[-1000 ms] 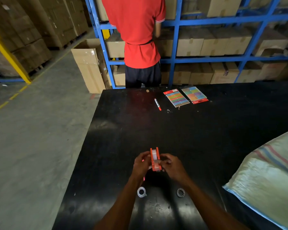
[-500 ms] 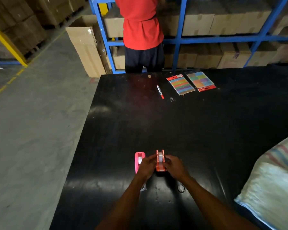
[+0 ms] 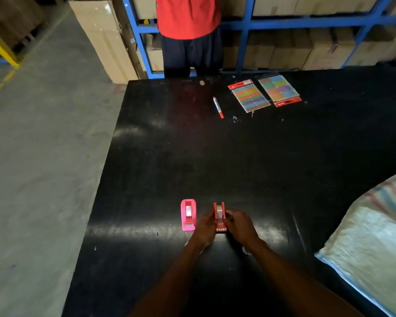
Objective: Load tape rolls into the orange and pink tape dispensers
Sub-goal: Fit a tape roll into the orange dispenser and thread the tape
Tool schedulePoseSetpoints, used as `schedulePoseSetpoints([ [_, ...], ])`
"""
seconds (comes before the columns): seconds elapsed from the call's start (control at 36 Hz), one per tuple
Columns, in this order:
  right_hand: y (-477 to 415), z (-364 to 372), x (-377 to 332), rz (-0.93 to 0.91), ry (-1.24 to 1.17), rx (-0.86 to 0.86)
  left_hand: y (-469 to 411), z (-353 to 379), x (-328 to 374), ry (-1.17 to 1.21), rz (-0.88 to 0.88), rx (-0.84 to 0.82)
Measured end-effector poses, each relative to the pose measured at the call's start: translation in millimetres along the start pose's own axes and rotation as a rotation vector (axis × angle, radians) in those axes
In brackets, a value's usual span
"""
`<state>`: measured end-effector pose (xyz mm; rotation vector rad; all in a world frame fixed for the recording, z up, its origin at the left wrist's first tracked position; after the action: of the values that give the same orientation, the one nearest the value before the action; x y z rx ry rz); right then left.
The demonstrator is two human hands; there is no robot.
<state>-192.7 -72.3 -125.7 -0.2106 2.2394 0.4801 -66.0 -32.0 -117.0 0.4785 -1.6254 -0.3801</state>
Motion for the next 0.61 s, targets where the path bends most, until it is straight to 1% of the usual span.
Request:
schedulePoseSetpoints([
  [0.19, -4.4, 3.4, 4.4, 0.018, 0.037, -0.007, 1.0, -1.8, 0.5, -0.072, 0.011, -0.028],
  [0.36, -3.3, 3.4, 2.3, 0.037, 0.016, -0.013, 2.5, -2.9, 4.0, -0.046, -0.014, -0.011],
  [0.42, -3.5, 2.6, 1.0, 0.039, 0.018, -0.022, 5.1, -2.6, 4.6, -0.057, -0.027, -0.030],
  [0.5, -2.5, -0.8, -2.9, 0.048, 0.041, -0.043, 10.1, -3.6, 6.6, -0.112, 0.012, -0.069],
  [0.61, -1.5, -7.8, -6.2, 0.062, 0.081, -0.060, 14.9, -6.6, 14.2, -0.105, 0.045, -0.092],
])
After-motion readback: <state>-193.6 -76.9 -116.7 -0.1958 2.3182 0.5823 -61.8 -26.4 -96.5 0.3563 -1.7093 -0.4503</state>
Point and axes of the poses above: each hand's wrist, its own y-axis away from the middle knuckle, its own z-axis out of the palm, x = y × z, the point moved 4 cm from there along -y, towards the middle knuckle, and after that the axes turned 1 degree about x, right-handed, at the moved point
